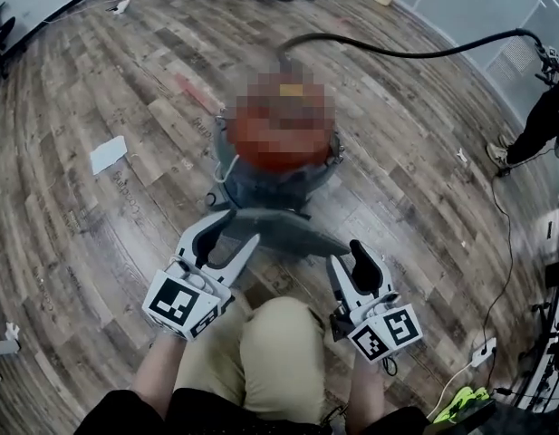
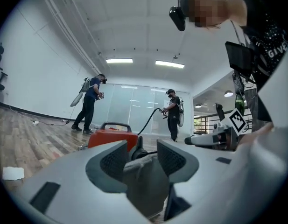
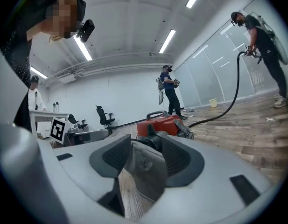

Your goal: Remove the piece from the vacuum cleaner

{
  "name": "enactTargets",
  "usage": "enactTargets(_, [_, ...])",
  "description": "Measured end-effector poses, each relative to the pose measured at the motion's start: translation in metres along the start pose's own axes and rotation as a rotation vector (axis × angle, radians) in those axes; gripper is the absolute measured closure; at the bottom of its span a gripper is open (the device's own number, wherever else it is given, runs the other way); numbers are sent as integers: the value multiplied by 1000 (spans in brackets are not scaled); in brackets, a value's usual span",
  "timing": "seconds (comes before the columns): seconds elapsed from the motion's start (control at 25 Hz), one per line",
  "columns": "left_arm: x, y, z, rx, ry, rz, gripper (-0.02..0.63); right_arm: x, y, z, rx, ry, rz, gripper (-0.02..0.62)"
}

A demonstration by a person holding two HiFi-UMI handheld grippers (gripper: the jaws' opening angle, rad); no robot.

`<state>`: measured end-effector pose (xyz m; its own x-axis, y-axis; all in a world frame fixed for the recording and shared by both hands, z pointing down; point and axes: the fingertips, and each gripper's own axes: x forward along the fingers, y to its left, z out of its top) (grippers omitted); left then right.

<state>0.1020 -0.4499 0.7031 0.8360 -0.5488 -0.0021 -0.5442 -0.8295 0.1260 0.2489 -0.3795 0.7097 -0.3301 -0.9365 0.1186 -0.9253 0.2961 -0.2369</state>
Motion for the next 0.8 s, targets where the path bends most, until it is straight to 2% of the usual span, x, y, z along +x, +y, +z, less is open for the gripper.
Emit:
enactTargets(0.12, [-9,20,-12,-6,38,69,393,-3,-13,-14,33,23,-54,384])
enactTargets(0.24, [-12,40,-27,56,125,163,393,-2,-23,-25,29,71,-94,385])
enactTargets(0.32, [-11,45,-32,80,154,187,393,1,-24,-30,17,97,-106,385])
enactTargets(0.52, [-6,51,-48,70,213,217,394,11,-31,-40,20,163,-121,387])
enactTargets(0.56, [-6,52,-50,71,225,221,394,12,-33,-41,14,178,-133,402])
enactTargets(0.6, [-6,52,-51,69,237,223,394,12,-35,-43,6,194,-145,471])
enactTargets(0.64, [-7,51,-52,64,251,222,396,12,-36,-45,0,208,-150,488])
enactTargets(0.72, [-10,50,-55,44,272,221,443,10,-34,-47,-5,227,-148,541])
enactTargets(0.8, [-14,48,-58,15,278,211,535,8,-31,-49,-4,226,-142,555])
